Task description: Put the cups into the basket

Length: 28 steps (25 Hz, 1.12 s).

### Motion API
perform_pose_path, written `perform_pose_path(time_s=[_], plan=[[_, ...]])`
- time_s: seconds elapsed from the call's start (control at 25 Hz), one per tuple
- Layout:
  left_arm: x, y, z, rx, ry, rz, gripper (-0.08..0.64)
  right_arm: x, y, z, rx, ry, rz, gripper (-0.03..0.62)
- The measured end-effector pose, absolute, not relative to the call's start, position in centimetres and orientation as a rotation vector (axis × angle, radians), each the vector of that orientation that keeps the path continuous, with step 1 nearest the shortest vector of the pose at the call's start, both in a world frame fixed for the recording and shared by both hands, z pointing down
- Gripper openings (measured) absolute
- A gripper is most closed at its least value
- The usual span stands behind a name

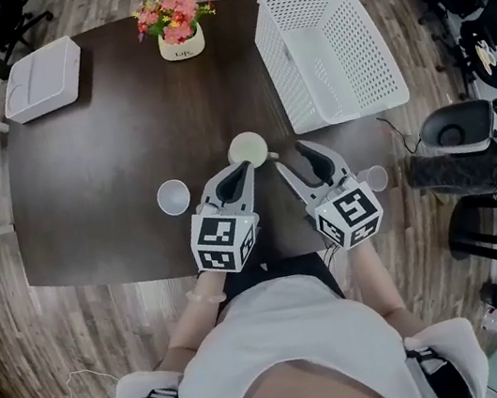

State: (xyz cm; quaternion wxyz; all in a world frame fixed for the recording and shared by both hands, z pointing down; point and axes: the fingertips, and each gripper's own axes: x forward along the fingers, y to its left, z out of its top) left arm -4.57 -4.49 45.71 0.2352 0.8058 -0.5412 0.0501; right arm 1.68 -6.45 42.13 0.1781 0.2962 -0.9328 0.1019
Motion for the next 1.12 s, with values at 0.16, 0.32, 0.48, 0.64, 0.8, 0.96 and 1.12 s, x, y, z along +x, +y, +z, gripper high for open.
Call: perform_pose_path(time_s=[0.16,0.32,0.48,0.64,0.8,0.96,1.12], plan=[[-5.8,-4.2,46.1,2.145,-1.552,0.121,0.011,-1.0,-6.2,42.9,0.562,-2.569,0.222,0.342],[-6.8,-3.3,47.2,2.076,-1.602,0.117,0.011,-2.9,-6.0,43.9,0.371,-2.458,0.038,0.418],[-7.9,-2.2,48.5,2.004,-1.629,0.12,0.011,-4.2,-5.5,46.5,0.152,-2.327,0.022,0.423],[-8.4,-2.0,49.5,1.97,-1.639,0.127,0.011,-5.2,-5.6,49.2,0.029,-2.216,0.017,0.422],[-8.9,-2.0,50.4,1.94,-1.631,0.109,0.011,-6.0,-5.4,50.8,-0.032,-2.15,0.01,0.423],[-8.9,-2.3,51.1,1.931,-1.613,0.109,0.011,-6.1,-6.2,52.3,-0.041,-2.093,0.021,0.423],[-8.5,-2.5,52.0,1.922,-1.59,0.113,0.011,-5.9,-6.4,53.8,-0.073,-2.02,0.016,0.422]])
